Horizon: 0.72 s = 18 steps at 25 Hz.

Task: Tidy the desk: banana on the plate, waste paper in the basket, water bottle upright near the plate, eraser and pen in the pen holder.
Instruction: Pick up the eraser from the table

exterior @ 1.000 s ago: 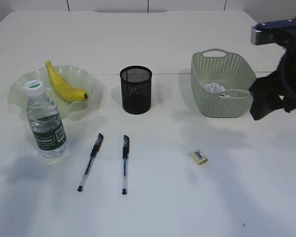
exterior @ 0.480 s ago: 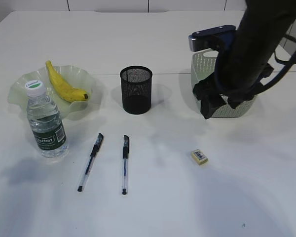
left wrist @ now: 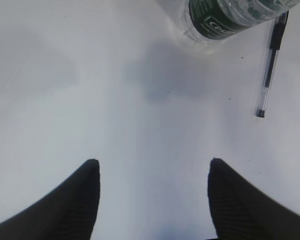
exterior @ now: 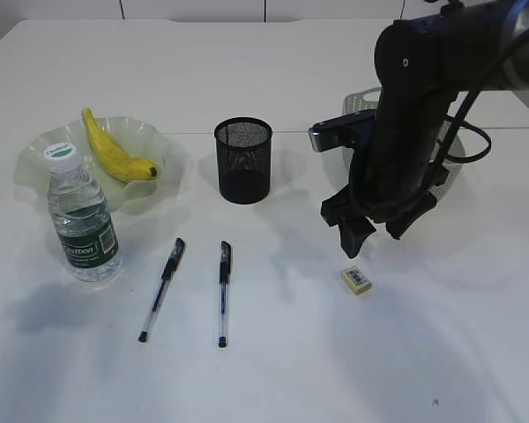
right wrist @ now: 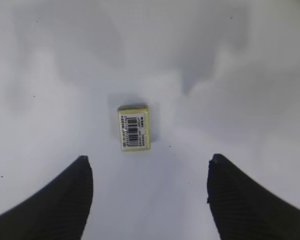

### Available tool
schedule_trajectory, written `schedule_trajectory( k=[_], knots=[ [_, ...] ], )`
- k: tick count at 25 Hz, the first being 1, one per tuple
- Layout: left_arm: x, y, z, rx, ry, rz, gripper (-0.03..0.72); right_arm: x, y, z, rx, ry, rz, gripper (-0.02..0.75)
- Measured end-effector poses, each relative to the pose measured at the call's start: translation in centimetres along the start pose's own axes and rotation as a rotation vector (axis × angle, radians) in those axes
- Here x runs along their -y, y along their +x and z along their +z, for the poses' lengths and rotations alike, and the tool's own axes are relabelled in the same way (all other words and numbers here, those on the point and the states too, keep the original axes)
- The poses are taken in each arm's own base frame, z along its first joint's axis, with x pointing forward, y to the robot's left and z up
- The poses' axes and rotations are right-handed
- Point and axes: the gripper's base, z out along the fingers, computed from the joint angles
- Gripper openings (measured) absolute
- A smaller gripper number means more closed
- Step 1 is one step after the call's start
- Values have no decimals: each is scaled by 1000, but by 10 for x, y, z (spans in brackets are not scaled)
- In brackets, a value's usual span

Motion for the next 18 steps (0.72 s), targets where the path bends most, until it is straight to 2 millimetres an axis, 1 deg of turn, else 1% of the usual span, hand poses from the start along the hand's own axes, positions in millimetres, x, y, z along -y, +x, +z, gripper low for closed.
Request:
schedule_trajectory(
  k=[4,13,18],
  knots=[
    [0,0,0,0,2,-1,475,-1,-2,12,-25,-14,7,524],
    [-4,-1,0,6,-47,41,470,-3,-5,32,-57,-37,20,522],
    [4,0,2,11,-63,110,470,-14,-6,41,-69,-45,-1,522]
  ],
)
